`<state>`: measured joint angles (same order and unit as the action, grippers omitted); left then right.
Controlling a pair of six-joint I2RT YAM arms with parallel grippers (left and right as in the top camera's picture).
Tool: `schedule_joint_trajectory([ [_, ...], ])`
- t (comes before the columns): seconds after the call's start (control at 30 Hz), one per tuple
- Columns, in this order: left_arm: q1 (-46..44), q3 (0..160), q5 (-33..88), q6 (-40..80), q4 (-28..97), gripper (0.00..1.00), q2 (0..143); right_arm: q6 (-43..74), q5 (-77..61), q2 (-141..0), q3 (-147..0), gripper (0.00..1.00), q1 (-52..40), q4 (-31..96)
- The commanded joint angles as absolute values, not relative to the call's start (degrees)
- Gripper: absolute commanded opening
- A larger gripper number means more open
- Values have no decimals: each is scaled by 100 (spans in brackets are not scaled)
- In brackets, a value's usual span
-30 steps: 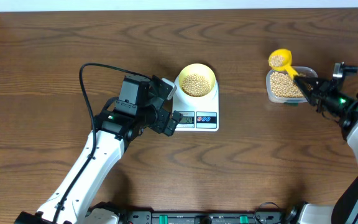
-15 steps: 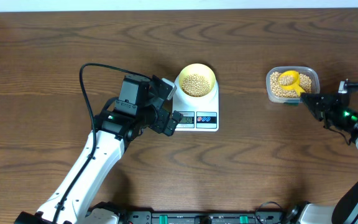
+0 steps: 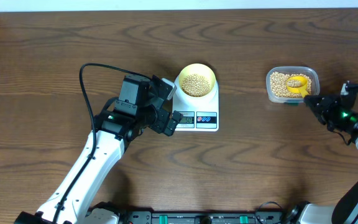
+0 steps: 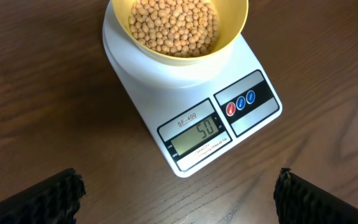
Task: Scoop item into bowl and weigh 50g on scale
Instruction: 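Lower the scoop into the tub and open the right gripper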
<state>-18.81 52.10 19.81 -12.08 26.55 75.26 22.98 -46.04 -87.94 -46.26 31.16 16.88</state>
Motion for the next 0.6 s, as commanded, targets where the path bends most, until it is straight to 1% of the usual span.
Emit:
schedule_joint_trajectory([
  [0.0,-1855,5177,2032,-1236,2650,100,7566,2204,-4272,-8678,-4637,49,3098,1697],
  [0.07,-1857,5177,2029,-1236,2650,100,7566,2204,-4274,-8678,-4637,70,3098,1702],
  [0.13,-1855,5177,2032,-1236,2650,100,7566,2204,-4274,-8678,-4637,84,3105,1723],
  [0.17,-1855,5177,2029,-1238,2650,100,7566,2206,-4248,-8678,-4637,99,3109,1778],
  [0.4,-1855,5177,2029,-1236,2650,100,7566,2222,-3194,-8654,-4639,99,3109,2394],
  [0.57,-1855,5177,2029,-1236,2650,100,7566,2222,-2967,-8482,-4639,99,3109,2786],
])
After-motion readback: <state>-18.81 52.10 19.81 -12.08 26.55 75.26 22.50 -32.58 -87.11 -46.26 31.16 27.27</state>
